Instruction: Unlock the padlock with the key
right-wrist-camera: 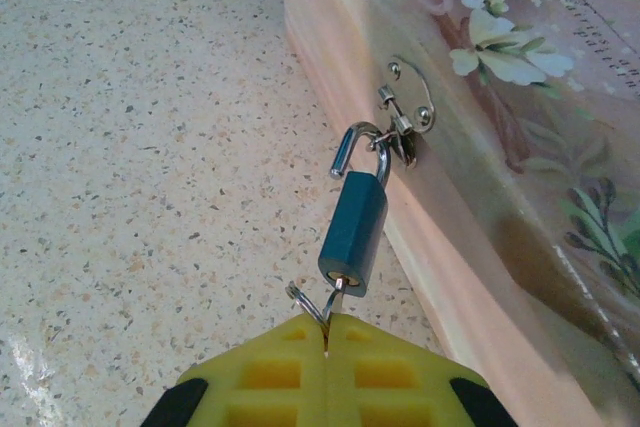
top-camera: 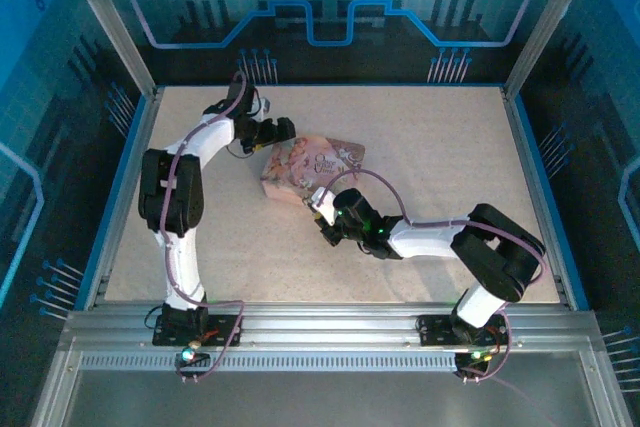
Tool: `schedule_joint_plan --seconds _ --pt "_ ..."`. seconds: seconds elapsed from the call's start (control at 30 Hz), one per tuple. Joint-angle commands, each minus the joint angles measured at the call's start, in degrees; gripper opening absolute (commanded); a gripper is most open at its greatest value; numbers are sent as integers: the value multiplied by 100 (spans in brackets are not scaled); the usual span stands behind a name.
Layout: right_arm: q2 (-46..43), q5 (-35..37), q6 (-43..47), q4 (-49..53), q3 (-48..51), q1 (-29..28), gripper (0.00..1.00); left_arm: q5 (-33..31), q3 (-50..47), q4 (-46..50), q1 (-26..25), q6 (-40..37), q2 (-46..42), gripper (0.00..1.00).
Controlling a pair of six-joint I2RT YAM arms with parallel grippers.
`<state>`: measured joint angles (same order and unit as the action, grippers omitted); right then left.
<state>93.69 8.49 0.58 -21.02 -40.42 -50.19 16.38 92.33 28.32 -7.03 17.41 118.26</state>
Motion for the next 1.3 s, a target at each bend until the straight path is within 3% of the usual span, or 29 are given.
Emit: schedule_joint_plan --seconds 0.0,0.23,0.53,0.87,1.07,1.27 --pt "114 -109 -142 52 -43 -8 0 219 52 231 -27 -245 6 97" --pt "106 -216 -201 113 -36 8 0 -225 -452 76 89 -162 -16 93" --pt "62 -717 -521 72 100 154 0 -649 -1907 -706 433 353 -733 92" --pt "144 -2197 -1411 -338 375 886 0 -845 -3999 -1893 518 1556 -2001 91" --pt "235 -3053 -2134 -385 437 1184 0 -1194 -4787 -2127 501 1992 -2671 90" --pt "291 -3293 -2598 -274 515 1256 0 -1304 -5340 -2366 444 2404 -3188 86"
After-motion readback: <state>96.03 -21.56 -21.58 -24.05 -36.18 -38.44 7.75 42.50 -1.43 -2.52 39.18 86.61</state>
